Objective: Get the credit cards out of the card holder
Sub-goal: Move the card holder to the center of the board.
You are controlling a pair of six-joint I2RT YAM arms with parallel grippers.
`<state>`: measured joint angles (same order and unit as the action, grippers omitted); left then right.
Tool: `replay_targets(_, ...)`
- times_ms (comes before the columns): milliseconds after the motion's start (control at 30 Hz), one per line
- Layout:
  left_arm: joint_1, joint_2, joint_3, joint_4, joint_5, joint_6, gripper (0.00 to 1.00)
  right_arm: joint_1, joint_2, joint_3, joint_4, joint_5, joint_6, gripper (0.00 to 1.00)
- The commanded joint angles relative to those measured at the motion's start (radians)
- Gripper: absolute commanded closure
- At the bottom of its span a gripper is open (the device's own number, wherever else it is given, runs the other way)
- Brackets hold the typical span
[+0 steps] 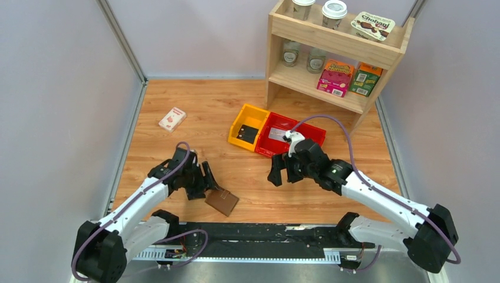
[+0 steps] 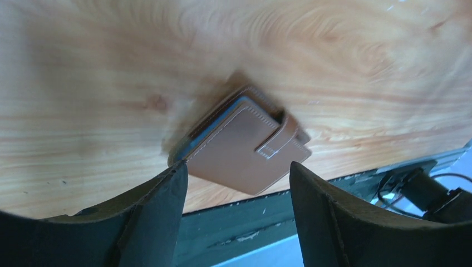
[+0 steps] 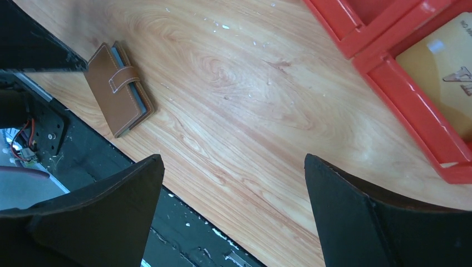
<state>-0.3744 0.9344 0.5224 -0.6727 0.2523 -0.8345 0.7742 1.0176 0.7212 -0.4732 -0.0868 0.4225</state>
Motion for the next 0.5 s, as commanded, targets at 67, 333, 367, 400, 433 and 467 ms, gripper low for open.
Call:
replay_targets(67, -0.049, 0.092, -0.062, 0.1, 0.125, -0.057, 0.34, 0.068, 0.084, 0.103, 0.036, 0.058, -0.013, 0.0)
replay_targets(333, -0.095, 0.309, -0.018, 0.295, 0.11, -0.058, 0.43, 0.097, 0.11, 0.073, 0.065, 0.048, -0.01, 0.0)
replay_targets(367, -0.096, 0.331, -0.009, 0.33, 0.11, -0.048, 0.43, 0.1, 0.111, 0.066, 0.067, 0.047, -0.007, 0.0)
replay_targets(400, -0.095, 0.381, 0.026, 0.344, 0.101, -0.023, 0.43, 0.099, 0.113, 0.055, 0.076, 0.045, -0.004, 0.0)
replay_targets(433, -0.096, 0.409, 0.043, 0.357, 0.091, -0.006, 0.43, 0.099, 0.116, 0.047, 0.084, 0.041, 0.001, 0.01)
replay_targets(467, -0.095, 0.466, 0.092, 0.357, 0.087, 0.026, 0.43, 0.099, 0.119, 0.04, 0.093, 0.032, 0.005, 0.01)
